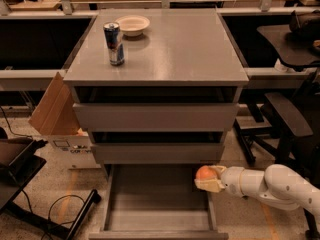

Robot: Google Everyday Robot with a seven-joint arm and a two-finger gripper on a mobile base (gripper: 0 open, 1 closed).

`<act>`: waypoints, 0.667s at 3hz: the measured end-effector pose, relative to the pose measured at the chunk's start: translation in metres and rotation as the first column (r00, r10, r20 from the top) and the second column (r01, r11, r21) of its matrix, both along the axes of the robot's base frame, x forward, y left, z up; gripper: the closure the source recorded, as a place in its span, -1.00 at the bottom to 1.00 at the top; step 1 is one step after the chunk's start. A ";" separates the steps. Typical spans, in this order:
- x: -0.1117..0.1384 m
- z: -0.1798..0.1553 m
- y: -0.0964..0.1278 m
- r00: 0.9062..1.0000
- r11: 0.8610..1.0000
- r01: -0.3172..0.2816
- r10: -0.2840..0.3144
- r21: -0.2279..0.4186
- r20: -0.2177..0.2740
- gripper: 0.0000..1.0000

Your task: Place orange into bottom drawer

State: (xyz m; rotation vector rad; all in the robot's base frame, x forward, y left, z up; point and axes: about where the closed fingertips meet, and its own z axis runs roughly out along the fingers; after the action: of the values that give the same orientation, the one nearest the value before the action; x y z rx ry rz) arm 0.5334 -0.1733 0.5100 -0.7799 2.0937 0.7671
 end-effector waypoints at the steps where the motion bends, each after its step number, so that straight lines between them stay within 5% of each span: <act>1: 0.017 -0.025 0.025 0.999 0.999 -0.024 0.024 0.029 -0.028 1.00; 2: 0.049 -0.095 0.081 0.994 0.996 -0.061 0.067 0.063 -0.087 1.00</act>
Offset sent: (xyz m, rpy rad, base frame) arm 0.0918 0.1509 -0.1860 0.0971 0.1657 0.1076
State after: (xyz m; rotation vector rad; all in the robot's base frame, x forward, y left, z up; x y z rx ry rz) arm 0.5828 -0.0921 0.4151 -0.7964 2.1226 0.9110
